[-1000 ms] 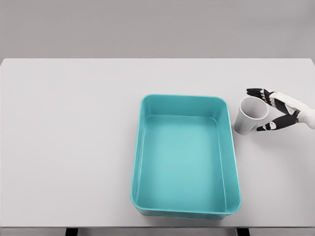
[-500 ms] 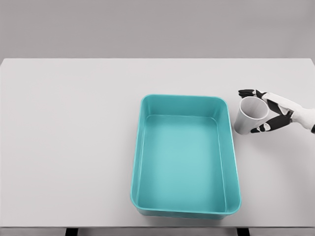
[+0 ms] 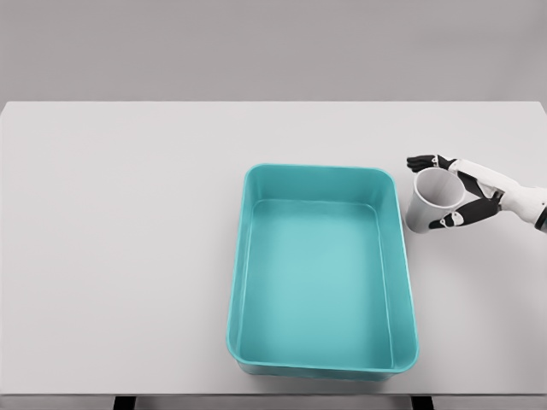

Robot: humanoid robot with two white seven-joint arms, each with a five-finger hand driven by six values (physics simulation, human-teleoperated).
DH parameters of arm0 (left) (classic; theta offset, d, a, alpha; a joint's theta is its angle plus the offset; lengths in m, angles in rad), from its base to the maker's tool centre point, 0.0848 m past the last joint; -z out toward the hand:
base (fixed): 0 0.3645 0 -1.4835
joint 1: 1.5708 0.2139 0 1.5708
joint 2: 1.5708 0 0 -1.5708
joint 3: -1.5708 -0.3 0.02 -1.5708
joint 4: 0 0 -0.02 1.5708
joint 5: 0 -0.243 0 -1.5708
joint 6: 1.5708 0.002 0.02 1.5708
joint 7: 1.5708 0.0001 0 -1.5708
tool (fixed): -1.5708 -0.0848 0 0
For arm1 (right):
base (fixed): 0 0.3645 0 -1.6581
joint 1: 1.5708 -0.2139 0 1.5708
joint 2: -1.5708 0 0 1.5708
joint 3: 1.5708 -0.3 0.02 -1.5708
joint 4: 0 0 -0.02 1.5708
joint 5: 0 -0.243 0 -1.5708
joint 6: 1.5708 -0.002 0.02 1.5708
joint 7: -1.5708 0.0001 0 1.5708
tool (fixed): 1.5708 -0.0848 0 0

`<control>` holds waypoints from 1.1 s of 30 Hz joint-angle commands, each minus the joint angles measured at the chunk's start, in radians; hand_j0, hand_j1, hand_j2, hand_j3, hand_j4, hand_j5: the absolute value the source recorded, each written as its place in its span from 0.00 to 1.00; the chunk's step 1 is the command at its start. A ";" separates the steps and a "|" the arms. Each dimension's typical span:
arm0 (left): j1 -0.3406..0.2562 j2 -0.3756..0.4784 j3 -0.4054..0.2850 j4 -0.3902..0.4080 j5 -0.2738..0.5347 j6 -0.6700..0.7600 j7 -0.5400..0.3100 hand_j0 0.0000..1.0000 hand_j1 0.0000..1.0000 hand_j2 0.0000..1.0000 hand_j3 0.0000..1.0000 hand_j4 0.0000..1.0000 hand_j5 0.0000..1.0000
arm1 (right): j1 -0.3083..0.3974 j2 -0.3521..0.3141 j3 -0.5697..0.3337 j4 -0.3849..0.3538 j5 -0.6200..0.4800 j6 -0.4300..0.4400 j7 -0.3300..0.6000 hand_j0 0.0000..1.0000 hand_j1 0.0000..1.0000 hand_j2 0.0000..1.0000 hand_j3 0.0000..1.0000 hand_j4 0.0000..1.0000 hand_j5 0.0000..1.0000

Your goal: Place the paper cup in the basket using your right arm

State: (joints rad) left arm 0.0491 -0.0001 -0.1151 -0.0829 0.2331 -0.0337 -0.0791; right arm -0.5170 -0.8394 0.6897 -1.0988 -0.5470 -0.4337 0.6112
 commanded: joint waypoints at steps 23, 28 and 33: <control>0.000 0.000 0.000 0.000 0.000 0.000 0.001 1.00 1.00 1.00 1.00 1.00 1.00 | -0.002 0.009 -0.148 -0.023 -0.008 -0.140 0.000 0.67 0.67 0.67 0.67 0.67 0.67; 0.000 0.000 0.000 0.000 0.000 0.000 0.001 1.00 1.00 1.00 1.00 1.00 1.00 | -0.005 0.008 -0.156 -0.076 -0.005 -0.172 0.000 0.68 0.68 0.68 0.68 0.68 0.68; 0.000 0.000 0.000 0.000 0.000 0.000 -0.001 1.00 1.00 1.00 1.00 1.00 1.00 | -0.006 -0.001 -0.219 -0.119 0.001 -0.177 0.000 0.68 0.68 0.68 0.68 0.68 0.68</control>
State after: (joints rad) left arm 0.0491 -0.0001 -0.1151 -0.0828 0.2331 -0.0337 -0.0789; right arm -0.5231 -0.8354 0.5013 -1.1989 -0.5386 -0.6080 0.6113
